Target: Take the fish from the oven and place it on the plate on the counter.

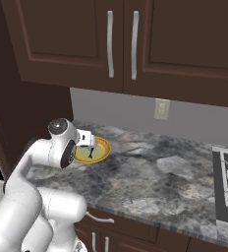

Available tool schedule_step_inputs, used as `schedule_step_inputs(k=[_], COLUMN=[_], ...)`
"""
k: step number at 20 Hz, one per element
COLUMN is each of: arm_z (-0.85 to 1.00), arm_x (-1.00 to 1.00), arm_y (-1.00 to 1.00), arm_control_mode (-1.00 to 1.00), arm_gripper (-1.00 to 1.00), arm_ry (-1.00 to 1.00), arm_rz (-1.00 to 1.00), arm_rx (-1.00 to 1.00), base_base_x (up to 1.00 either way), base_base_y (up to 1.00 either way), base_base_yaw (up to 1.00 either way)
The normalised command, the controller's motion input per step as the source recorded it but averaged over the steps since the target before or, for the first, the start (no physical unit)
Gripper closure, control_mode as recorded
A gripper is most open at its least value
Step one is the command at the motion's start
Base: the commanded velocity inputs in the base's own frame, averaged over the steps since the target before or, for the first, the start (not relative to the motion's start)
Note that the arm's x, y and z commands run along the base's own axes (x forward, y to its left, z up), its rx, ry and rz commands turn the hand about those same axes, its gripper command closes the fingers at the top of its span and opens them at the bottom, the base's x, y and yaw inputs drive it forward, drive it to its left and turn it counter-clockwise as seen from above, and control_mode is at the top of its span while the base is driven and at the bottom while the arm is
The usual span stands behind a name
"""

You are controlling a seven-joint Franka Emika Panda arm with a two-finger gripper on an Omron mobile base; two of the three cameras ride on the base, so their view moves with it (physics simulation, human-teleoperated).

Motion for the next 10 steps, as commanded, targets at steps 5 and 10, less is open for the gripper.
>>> schedule_step_inputs(k=[5,10], arm_z=[1.0,0.92], arm_x=[-0.53,-0.75], arm_y=[-0.44,-0.43], arm_control_mode=[-1.0,-1.0], arm_gripper=[-1.0,-1.0], arm_ry=[0.02,0.1], arm_rz=[-0.04,-0.11], arm_rx=[0.06,0.05], base_base_x=[0.0,0.0], base_base_y=[0.0,0.0], base_base_yaw=[0.0,0.0])
